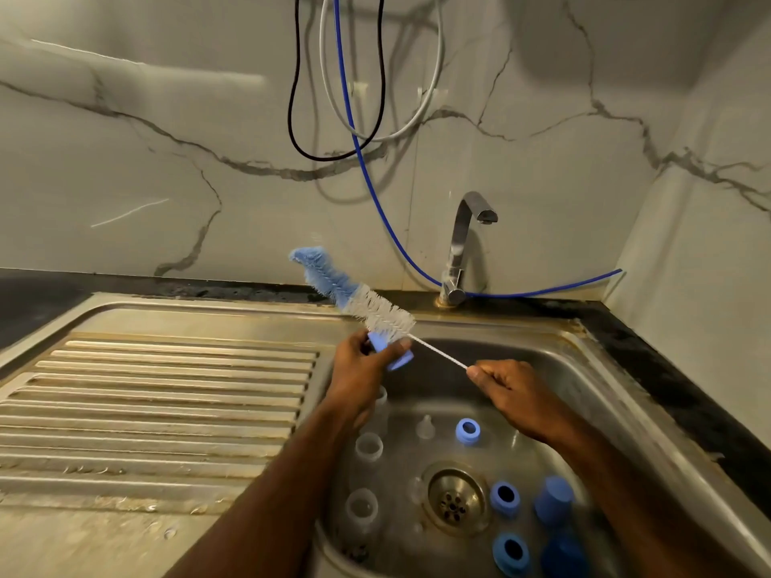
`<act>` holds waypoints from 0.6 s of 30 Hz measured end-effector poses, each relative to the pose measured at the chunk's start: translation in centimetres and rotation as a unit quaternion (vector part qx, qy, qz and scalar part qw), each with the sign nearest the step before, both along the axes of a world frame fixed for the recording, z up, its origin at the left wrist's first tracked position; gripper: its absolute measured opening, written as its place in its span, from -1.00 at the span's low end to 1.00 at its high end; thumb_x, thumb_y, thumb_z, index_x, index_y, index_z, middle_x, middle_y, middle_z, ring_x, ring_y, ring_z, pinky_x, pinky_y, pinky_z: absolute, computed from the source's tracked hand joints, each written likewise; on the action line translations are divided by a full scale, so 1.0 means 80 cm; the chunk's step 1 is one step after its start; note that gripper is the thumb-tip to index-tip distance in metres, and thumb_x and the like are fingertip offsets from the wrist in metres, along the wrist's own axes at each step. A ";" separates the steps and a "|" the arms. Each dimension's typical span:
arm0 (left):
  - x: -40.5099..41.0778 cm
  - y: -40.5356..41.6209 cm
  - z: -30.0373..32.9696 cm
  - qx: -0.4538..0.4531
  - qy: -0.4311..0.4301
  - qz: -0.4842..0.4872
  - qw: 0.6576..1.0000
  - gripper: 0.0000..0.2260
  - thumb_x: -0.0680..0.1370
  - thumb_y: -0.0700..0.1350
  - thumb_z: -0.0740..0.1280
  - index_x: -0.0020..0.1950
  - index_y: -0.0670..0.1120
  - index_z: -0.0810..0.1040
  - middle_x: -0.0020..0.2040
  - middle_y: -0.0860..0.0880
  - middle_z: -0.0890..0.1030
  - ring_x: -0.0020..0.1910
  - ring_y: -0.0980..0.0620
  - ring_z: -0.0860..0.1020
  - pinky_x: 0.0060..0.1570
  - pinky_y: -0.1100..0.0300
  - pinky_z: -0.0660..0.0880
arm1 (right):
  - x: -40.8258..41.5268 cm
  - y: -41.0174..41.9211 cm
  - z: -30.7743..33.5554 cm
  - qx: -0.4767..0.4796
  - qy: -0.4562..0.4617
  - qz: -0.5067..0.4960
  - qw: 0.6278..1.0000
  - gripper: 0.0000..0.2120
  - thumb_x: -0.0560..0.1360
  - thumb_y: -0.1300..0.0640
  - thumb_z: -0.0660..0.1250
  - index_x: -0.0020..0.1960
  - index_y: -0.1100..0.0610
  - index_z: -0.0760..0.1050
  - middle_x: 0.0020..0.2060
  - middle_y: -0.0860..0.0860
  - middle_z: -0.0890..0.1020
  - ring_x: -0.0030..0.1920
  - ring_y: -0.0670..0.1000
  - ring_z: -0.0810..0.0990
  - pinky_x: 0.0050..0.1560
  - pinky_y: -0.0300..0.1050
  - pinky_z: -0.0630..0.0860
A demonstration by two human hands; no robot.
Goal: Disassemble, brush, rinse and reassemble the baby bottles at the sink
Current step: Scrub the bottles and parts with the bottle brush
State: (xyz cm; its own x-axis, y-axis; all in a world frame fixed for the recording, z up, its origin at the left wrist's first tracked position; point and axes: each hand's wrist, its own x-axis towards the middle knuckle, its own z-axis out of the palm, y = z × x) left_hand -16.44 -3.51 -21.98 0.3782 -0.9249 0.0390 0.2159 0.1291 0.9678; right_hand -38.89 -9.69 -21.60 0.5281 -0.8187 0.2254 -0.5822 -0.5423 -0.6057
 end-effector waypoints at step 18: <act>0.010 0.003 0.005 0.050 0.263 -0.107 0.958 -0.67 0.65 -0.22 0.21 0.42 -0.20 0.42 0.28 -0.29 0.57 0.24 -0.25 0.59 0.16 -0.09 0.58 | 0.005 0.001 -0.005 -0.005 0.005 -0.011 1.000 -0.59 0.67 -0.01 0.18 -0.30 0.14 0.42 -0.44 -0.05 0.44 -0.41 -0.16 0.38 -0.27 -0.14 0.38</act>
State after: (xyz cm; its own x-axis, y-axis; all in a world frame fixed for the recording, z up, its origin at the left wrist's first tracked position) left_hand -15.67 -3.28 -21.54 0.1218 -0.9727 -0.1974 0.6875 -0.0608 0.7236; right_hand -38.52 -9.62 -22.01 0.5118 -0.8281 0.2289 -0.5997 -0.5351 -0.5950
